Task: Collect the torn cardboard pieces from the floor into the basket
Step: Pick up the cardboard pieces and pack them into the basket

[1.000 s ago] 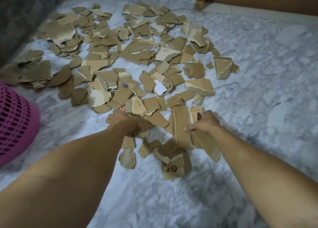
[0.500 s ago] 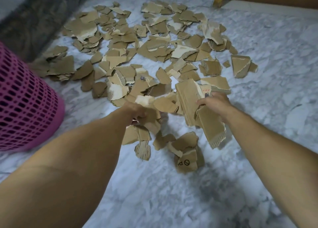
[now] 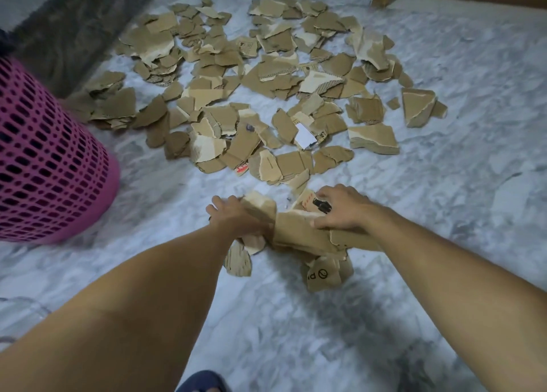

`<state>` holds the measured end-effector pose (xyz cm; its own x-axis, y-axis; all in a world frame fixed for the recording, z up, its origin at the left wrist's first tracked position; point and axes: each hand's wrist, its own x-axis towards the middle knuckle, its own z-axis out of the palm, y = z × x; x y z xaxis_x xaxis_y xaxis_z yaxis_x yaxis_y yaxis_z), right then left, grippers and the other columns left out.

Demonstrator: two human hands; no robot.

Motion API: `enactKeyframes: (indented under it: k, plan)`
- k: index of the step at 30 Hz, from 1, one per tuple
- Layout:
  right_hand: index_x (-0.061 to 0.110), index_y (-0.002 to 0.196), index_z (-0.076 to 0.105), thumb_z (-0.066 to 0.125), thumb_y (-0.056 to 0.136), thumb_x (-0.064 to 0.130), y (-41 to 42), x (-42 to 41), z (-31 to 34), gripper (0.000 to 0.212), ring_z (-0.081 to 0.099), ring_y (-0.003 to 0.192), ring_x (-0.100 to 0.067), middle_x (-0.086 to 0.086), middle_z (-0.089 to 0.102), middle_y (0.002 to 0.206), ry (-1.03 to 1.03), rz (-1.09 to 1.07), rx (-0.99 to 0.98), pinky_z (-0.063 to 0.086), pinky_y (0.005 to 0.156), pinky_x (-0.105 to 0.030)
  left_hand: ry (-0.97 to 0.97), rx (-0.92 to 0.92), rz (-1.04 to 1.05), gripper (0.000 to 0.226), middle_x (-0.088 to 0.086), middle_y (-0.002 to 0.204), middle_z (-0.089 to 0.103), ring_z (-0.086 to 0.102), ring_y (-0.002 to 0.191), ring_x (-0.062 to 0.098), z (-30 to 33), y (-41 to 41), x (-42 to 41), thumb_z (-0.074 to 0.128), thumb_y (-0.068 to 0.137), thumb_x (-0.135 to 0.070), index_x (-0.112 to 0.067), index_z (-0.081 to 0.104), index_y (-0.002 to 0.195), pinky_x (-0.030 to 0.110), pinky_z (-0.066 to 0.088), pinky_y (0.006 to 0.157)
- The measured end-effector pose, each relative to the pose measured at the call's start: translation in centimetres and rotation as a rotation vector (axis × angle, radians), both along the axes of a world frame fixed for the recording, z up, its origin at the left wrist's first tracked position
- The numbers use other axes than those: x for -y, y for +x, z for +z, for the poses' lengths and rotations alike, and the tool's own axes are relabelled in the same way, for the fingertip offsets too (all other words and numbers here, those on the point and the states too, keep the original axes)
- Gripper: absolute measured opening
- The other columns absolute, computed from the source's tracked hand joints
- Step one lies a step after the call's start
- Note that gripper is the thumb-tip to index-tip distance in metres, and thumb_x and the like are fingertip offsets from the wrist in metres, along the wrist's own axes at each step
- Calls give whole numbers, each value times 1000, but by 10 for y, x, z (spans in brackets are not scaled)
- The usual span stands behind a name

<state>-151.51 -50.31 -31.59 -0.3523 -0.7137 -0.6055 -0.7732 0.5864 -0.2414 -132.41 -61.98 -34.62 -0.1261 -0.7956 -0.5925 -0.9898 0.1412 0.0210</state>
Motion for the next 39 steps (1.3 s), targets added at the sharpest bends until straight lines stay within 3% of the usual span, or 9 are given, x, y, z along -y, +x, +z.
enactKeyframes:
  k: [3, 7, 11, 14, 18, 23, 26, 30, 39]
  plan:
    - [29, 149, 32, 75, 66, 65, -7, -10, -4, 100, 33, 139, -30, -7, 32, 152, -58, -162, 99, 38, 108, -46, -32, 19, 49, 100, 6, 112, 29, 30, 114, 32, -14, 0, -9, 72, 31, -63, -19, 37, 114, 44, 43, 91]
    - [28, 152, 24, 86, 61, 39, -26, -33, -6, 111, 33, 139, -29, -5, 28, 153, 58, -109, 14, 40, 108, -40, -37, 6, 87, 92, 7, 113, 27, 30, 117, 29, -14, -1, -12, 81, 43, -49, -22, 31, 116, 43, 45, 89]
    - [25, 148, 32, 92, 56, 39, -28, -47, -17, 111, 44, 128, -30, -7, 36, 142, 59, -79, -81, 45, 103, -42, -63, -17, 106, 89, 8, 105, 28, 36, 113, 28, -15, -4, -9, 83, 46, -36, -18, 30, 115, 34, 42, 74]
    - [23, 147, 34, 92, 55, 43, -27, -45, -20, 111, 49, 127, -29, -8, 45, 141, 32, -108, 3, 46, 101, -39, 16, -126, 170, 87, 8, 105, 43, 49, 107, 28, -16, -3, -9, 84, 50, -21, -17, 24, 112, 35, 51, 73]
    - [25, 148, 33, 90, 57, 47, -14, -37, -24, 109, 45, 130, -29, -7, 42, 143, 8, -116, 81, 44, 103, -40, 46, -242, 208, 76, 7, 87, 55, 58, 80, 26, -14, -4, -12, 75, 53, -4, -19, 21, 104, 36, 55, 63]
    - [23, 122, 43, 90, 50, 54, 11, -33, -29, 91, 42, 120, -24, -2, 39, 126, -8, -146, 21, 43, 94, -39, 65, -419, 341, 59, 5, 84, 48, 54, 85, 26, -14, -9, -16, 72, 67, -8, -17, 25, 103, 38, 51, 68]
    - [18, 125, 40, 92, 49, 45, 15, -33, -27, 96, 50, 108, -20, 0, 46, 122, -56, -267, 170, 44, 79, -32, 83, -442, 349, 57, 7, 89, 48, 53, 88, 26, -14, -5, -14, 73, 70, -6, -14, 29, 104, 38, 53, 72]
    - [16, 128, 41, 92, 49, 40, 17, -33, -26, 97, 50, 107, -18, 1, 48, 122, -39, -345, 286, 46, 82, -32, 68, -458, 340, 49, 8, 92, 50, 55, 89, 28, -10, -3, -11, 69, 74, -8, -13, 36, 110, 37, 51, 69]
    - [15, 94, 66, 93, 56, 9, -10, -9, 30, 46, 70, 83, -21, -6, 73, 94, -149, -417, 490, 59, 74, -31, -36, -574, 395, 61, 4, 93, 62, 65, 89, 25, 41, 12, 37, 84, 53, -19, -13, 50, 104, 38, 60, 71]
